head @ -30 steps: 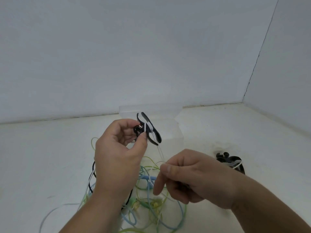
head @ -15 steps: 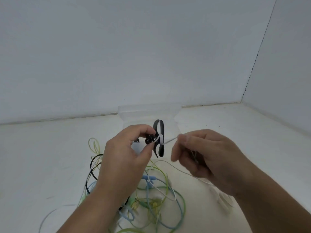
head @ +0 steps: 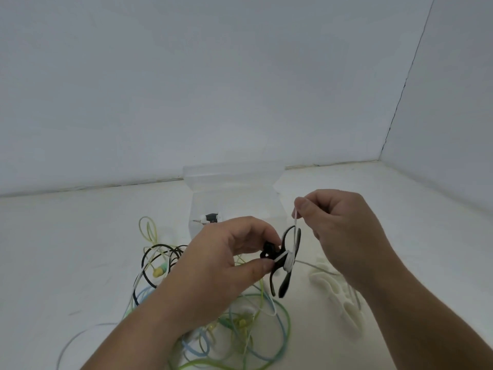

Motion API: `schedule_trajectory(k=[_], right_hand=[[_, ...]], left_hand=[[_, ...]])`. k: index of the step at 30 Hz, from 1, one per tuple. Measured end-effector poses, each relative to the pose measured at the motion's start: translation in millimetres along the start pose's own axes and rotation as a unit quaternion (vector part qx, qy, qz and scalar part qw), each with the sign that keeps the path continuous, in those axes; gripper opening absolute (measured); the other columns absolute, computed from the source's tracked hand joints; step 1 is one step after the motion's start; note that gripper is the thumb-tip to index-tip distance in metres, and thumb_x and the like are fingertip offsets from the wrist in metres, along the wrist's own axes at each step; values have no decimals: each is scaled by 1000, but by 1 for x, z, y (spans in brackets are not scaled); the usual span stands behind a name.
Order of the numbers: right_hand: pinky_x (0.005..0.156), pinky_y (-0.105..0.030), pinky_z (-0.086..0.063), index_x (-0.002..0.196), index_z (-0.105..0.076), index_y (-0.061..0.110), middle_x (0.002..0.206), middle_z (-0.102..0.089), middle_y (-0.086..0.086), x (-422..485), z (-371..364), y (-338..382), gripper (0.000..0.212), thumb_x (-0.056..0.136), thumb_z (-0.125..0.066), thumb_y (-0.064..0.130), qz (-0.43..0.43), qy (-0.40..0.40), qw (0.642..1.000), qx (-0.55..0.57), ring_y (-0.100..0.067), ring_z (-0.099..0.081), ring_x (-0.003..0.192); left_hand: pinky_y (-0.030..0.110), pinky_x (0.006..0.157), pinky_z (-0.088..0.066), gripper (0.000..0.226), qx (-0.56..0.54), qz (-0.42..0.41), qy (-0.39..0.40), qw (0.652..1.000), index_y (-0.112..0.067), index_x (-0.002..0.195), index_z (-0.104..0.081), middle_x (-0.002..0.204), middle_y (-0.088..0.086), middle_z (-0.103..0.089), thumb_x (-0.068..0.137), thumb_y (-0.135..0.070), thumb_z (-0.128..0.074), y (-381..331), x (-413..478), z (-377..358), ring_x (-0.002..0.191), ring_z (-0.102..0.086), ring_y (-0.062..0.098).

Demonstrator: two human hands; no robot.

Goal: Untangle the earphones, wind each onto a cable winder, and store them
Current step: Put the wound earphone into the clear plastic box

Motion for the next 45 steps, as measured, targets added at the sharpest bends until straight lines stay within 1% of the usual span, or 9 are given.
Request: schedule_trajectory(k=[4, 10, 19, 24, 28, 34, 36, 39, 45], right_hand=[[41, -12, -27, 66, -67, 15, 43, -37, 10, -1, -10, -8, 32, 94, -63, 31, -37, 55, 997, -26, -5, -31, 38], [49, -25, -28, 68, -67, 18, 55, -42, 2, -12, -34, -7, 39, 101, -51, 31, -74, 232, 970, 8, -17, -34, 53], [50, -24, -27, 70, -70, 15, 54, -35, 0, -22, -35, 12, 36, 96, -57, 36, -13, 283, 958, 32, -17, -31, 53], [48, -21, -27, 72, -73, 11, 50, -34, 4, -24, -35, 13, 37, 98, -56, 31, -33, 304, 948, 90, -12, -28, 47], [46, -21, -26, 80, -75, 10, 50, -34, 5, -21, -30, 15, 43, 86, -54, 48, -41, 275, 950, 144, -13, -26, 48], [43, -19, -31, 72, -74, 17, 43, -44, 7, -13, -11, 18, 21, 88, -70, 30, 50, 124, 990, -54, -6, -35, 41], [47, -17, -38, 68, -73, 24, 49, -58, 8, -11, -7, 19, 17, 83, -73, 31, 68, 60, 993, -70, -3, -45, 44], [48, -16, -37, 65, -70, 24, 47, -54, 6, -10, -4, 19, 19, 79, -77, 34, 78, 13, 996, -42, -4, -43, 45], [44, -12, -31, 67, -71, 21, 47, -46, 2, -8, -6, 14, 16, 77, -81, 28, 54, 20, 998, 13, -6, -35, 44]], left_hand=[[25, 81, -56, 23, -151, -6, -2, 989, -22, 88, -74, 87, 3, -75, 74, -3, -78, 0, 1, 0, 88, -72, 16], [19, 69, -56, 23, -253, -5, -208, 945, -13, 88, -72, 84, 13, -75, 65, -9, -74, 4, 4, 13, 76, -72, 19], [14, 68, -53, 22, -209, 57, -282, 935, -9, 100, -70, 87, 10, -76, 82, 4, -71, 15, 5, 22, 78, -73, 15], [15, 73, -53, 28, -38, 12, -264, 964, -26, 91, -72, 83, -10, -74, 81, 1, -75, 7, 0, 17, 79, -69, 4], [8, 83, -46, 29, 127, -41, -253, 958, -36, 89, -68, 91, -24, -70, 82, -9, -75, -2, -3, 14, 95, -65, -1], [9, 84, -45, 25, 178, -44, -194, 964, -34, 89, -68, 89, -23, -69, 84, -10, -73, -1, 0, 10, 94, -64, -2], [12, 82, -49, 24, 140, -16, -159, 977, -30, 89, -69, 84, -22, -71, 85, -7, -72, 2, 1, 9, 89, -67, 0], [23, 78, -58, 22, 10, 57, -106, 993, -23, 90, -71, 78, -9, -76, 86, -1, -72, 6, 2, 8, 78, -73, 10], [21, 72, -55, 20, -173, 98, -24, 980, -8, 97, -72, 82, 9, -76, 86, 7, -66, 8, 2, 5, 78, -74, 19]])
Point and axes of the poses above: each hand's wrist, its own x-axis towards the middle knuckle, its own z-axis out of the back of the hand, y = z × x, the point moved 3 cm from there along x, towards the middle knuckle
